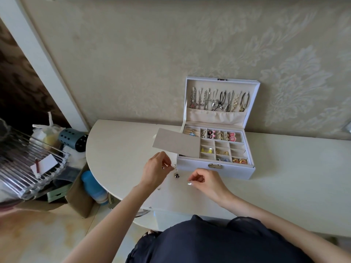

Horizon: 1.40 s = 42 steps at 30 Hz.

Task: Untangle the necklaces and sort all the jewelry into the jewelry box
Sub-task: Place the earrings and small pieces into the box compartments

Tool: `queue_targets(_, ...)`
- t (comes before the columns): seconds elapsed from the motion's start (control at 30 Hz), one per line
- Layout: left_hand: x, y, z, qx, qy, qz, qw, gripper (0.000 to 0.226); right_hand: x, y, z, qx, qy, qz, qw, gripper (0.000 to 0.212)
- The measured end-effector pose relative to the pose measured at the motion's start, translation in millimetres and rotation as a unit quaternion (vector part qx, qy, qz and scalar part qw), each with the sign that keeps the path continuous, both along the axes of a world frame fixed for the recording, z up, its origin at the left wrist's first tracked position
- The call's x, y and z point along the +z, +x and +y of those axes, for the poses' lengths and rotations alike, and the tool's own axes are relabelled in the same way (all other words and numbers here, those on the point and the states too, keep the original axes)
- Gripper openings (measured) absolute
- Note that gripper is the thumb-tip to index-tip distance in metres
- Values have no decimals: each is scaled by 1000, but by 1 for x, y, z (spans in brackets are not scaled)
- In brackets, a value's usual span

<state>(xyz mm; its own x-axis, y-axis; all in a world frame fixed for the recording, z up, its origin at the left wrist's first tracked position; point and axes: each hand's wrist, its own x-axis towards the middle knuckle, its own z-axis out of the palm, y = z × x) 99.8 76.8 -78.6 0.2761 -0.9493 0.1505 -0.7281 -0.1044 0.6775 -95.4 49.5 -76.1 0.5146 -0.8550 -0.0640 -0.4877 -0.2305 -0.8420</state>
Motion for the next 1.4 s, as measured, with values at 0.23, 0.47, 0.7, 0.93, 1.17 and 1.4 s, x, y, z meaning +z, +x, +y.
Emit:
queue_targets(0.23, 3, 3, -4, -5, 29, 35, 999, 11, 6, 0, -2, -12, 29, -39, 999, 12)
queue_targets(0.47, 12, 6, 1, 26, 66, 254, 965, 10, 7, -2, -1, -18, 46, -47, 998, 15)
queue_targets(0.7, 36, -6, 8, -38, 60, 299, 952, 11, 26, -5, -6, -34, 50, -114, 992, 19)
queue_targets(0.93, 67, -47, -43, -95, 40, 19, 994, 8, 65, -24, -63, -102, -73, -54, 991, 17)
queue_targets(1.17, 59, -80, -77, -111, 126, -189, 967, 21, 57, -22, -88, -17, -79, 173, 982, 27)
queue_targets(1.4, 54, -83, -82, -122, 113, -248, 954, 27, 49, -13, -87, 28, -174, 237, 955, 27)
